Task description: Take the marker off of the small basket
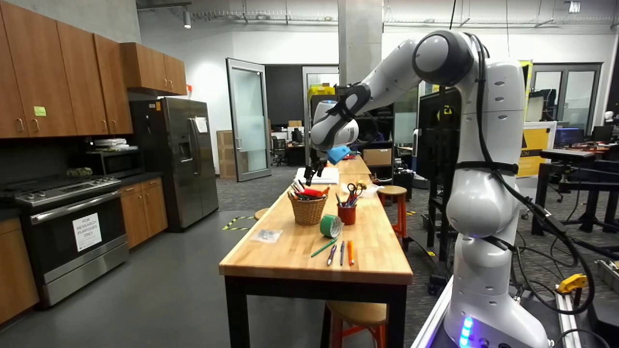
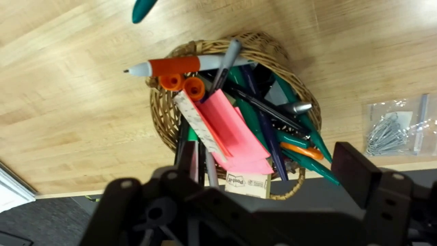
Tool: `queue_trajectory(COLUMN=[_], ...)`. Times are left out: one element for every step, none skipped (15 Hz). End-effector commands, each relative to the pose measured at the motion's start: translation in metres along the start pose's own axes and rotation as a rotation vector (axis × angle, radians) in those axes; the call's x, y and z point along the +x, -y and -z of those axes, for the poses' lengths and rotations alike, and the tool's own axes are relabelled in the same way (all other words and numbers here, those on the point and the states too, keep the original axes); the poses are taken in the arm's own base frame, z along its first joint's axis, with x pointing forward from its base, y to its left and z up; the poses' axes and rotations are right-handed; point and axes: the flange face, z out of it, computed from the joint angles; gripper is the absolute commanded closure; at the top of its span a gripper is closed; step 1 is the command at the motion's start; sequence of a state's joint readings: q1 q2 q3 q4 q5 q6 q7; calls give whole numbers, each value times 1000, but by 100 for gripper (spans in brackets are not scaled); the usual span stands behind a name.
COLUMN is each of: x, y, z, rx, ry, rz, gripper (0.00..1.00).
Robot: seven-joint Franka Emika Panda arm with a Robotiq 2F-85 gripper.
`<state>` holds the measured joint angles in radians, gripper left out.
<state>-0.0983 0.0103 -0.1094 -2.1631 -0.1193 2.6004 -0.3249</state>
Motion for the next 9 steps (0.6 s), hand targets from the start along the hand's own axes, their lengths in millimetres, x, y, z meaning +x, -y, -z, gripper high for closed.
queue_trajectory(x=[0, 1, 2, 3, 4, 4, 4, 5, 5], y=[-13, -14, -14, -13, -11, -11, -12, -12, -12], z=[-2, -3, -5, -7, -10, -13, -19, -22, -26], rx=[-43, -54, -60, -63, -64, -68, -79, -83, -88], ry=[14, 18, 19, 20, 23, 25, 32, 40, 47], rz=[57, 68, 77, 86, 96, 102, 113, 125, 138], gripper=[0, 0, 0, 0, 0, 0, 0, 0, 0])
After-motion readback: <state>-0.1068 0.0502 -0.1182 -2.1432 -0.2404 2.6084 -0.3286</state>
